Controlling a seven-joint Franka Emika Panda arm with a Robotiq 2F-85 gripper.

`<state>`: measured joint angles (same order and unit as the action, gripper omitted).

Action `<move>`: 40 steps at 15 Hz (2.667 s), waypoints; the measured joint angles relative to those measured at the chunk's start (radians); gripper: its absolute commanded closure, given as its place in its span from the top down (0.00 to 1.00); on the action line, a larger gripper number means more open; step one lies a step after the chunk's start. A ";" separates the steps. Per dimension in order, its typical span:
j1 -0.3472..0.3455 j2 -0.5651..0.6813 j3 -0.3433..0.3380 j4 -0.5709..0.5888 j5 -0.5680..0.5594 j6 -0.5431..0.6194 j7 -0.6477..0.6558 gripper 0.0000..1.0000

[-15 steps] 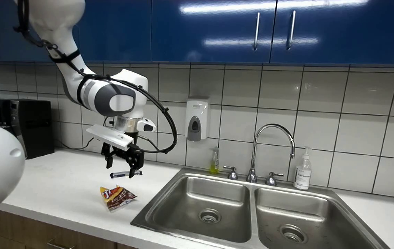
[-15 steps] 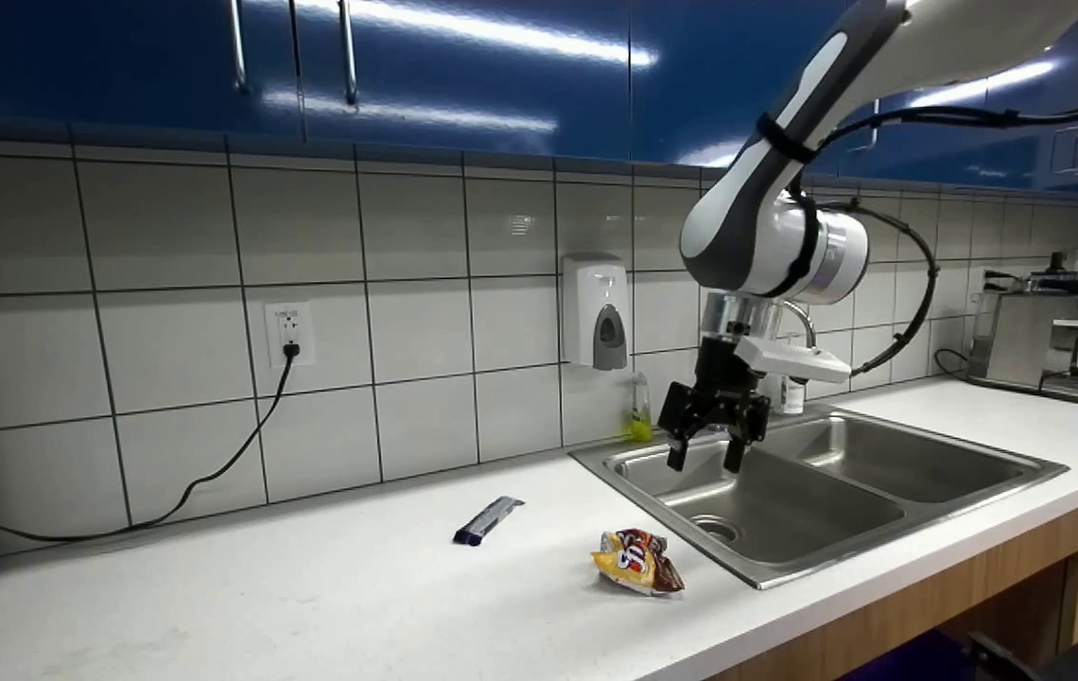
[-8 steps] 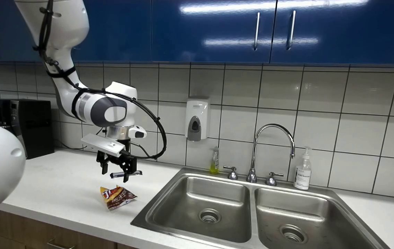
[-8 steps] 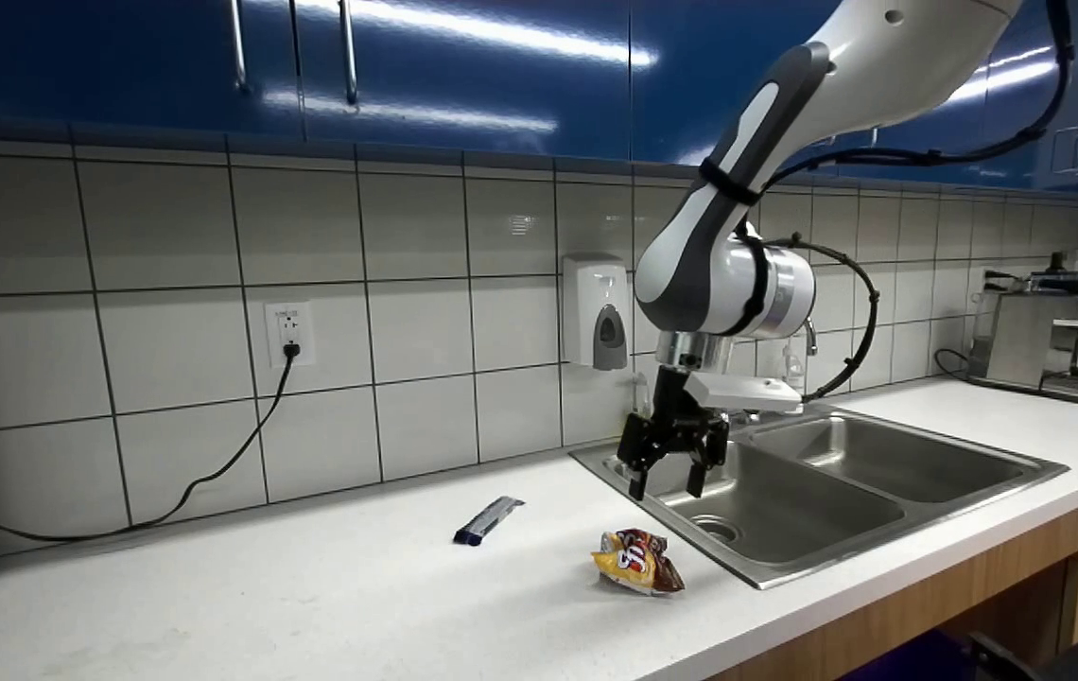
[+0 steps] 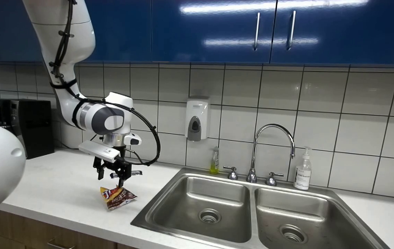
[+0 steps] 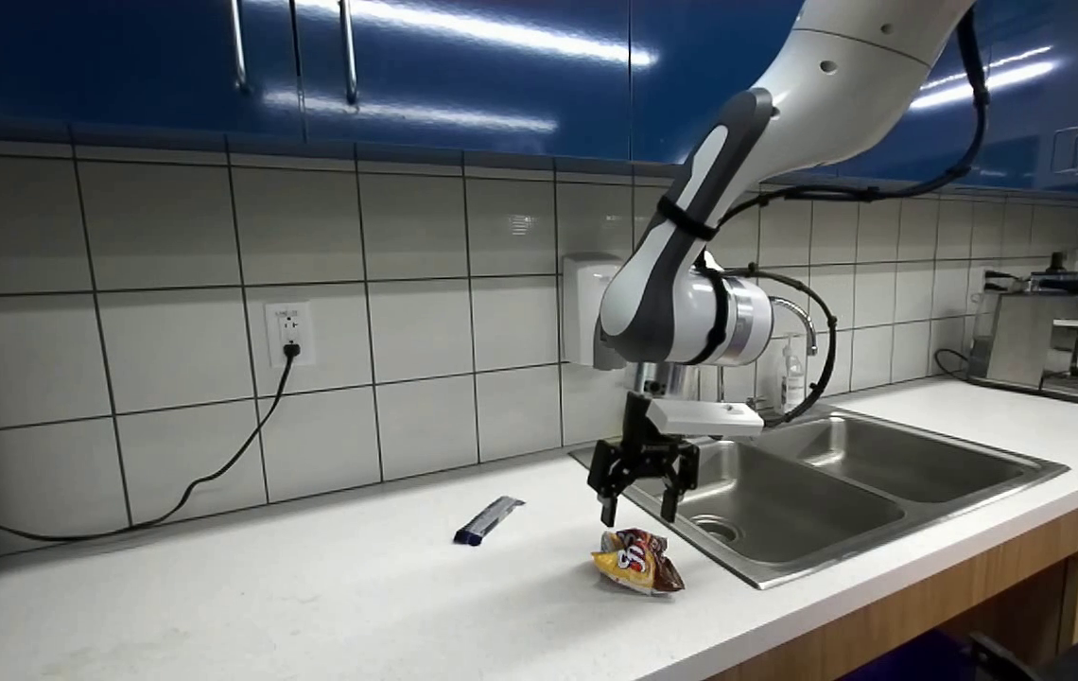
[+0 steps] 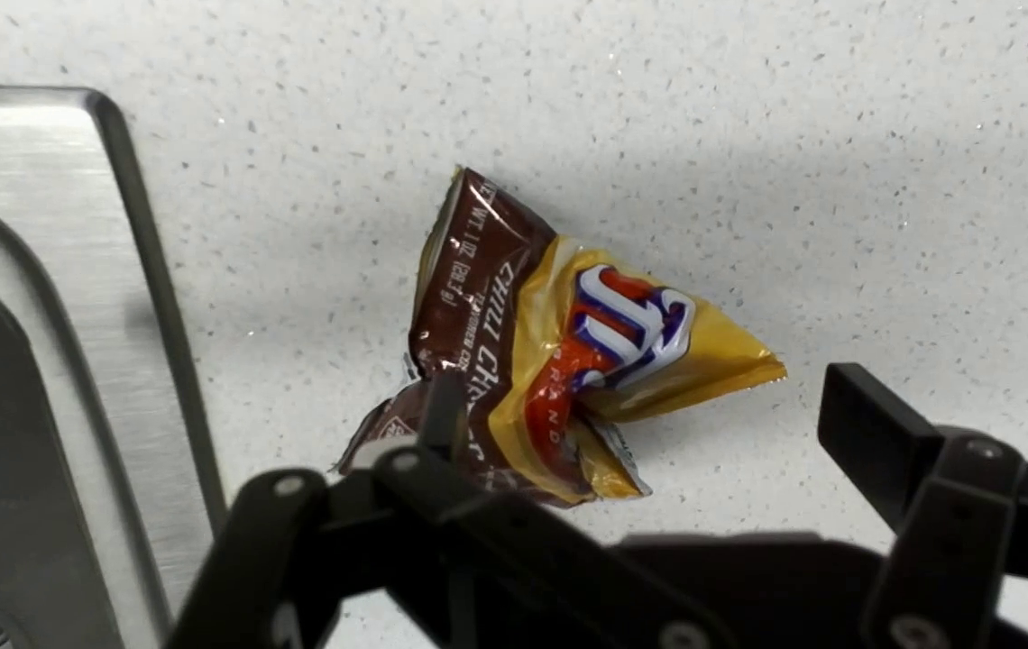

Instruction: Put the snack packet in the left sink

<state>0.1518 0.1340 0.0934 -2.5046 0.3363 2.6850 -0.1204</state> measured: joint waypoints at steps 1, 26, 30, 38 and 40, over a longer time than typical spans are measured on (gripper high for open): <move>0.000 0.013 0.001 0.009 0.000 0.001 0.004 1.00; -0.056 0.086 0.036 0.022 0.013 0.003 -0.032 1.00; -0.056 0.095 0.055 0.027 0.013 0.003 -0.032 1.00; -0.059 0.135 0.056 0.063 0.013 0.003 -0.032 1.00; -0.059 0.142 0.056 0.075 0.012 0.003 -0.032 1.00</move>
<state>0.0927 0.2761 0.1492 -2.4301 0.3488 2.6876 -0.1526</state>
